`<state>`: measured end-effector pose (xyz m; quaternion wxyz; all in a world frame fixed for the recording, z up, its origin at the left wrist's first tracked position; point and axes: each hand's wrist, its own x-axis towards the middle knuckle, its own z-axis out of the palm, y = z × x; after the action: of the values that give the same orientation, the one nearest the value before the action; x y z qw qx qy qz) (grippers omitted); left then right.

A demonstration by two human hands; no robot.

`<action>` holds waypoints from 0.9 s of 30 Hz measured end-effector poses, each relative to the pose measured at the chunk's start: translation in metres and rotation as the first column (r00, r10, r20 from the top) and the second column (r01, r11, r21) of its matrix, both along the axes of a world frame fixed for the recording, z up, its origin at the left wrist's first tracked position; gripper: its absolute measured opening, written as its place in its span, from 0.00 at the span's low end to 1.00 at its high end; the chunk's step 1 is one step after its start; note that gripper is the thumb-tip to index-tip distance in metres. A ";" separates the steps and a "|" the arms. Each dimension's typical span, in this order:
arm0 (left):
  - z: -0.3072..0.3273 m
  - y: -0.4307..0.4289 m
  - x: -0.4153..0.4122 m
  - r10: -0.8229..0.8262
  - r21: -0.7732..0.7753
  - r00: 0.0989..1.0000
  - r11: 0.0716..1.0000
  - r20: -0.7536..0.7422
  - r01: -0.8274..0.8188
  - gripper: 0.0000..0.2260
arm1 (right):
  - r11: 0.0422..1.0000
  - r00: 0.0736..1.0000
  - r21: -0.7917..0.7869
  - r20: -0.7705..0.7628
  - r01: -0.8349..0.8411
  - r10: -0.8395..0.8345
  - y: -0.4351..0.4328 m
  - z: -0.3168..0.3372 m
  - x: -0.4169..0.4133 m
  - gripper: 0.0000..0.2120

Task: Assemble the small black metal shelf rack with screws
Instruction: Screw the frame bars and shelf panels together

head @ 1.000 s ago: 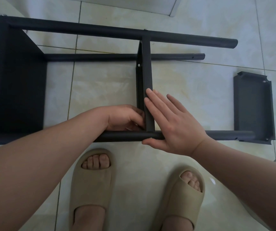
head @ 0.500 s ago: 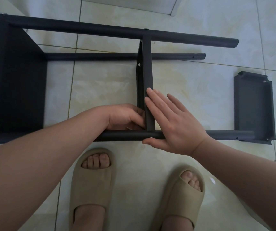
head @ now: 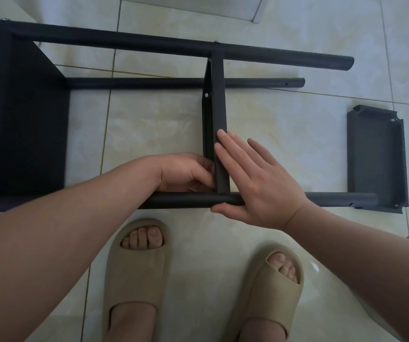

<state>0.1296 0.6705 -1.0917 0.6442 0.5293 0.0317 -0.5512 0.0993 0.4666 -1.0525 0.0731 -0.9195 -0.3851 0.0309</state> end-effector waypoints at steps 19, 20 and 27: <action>-0.003 0.001 -0.001 0.033 -0.014 0.999 0.999 -0.035 -0.034 0.06 | 1.000 1.000 -0.006 -0.007 -0.001 0.001 -0.001 0.001 0.001 0.46; -0.002 0.001 0.000 0.038 -0.022 0.998 0.999 -0.049 -0.039 0.06 | 1.000 1.000 -0.008 -0.010 -0.001 0.001 0.000 0.001 0.000 0.46; -0.005 0.001 -0.002 -0.049 0.136 0.997 0.990 0.063 0.040 0.06 | 1.000 1.000 -0.003 -0.011 -0.002 0.002 0.000 0.001 0.000 0.45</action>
<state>0.1279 0.6715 -1.0968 0.5954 0.5901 0.0356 -0.5441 0.0997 0.4669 -1.0514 0.0739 -0.9190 -0.3856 0.0365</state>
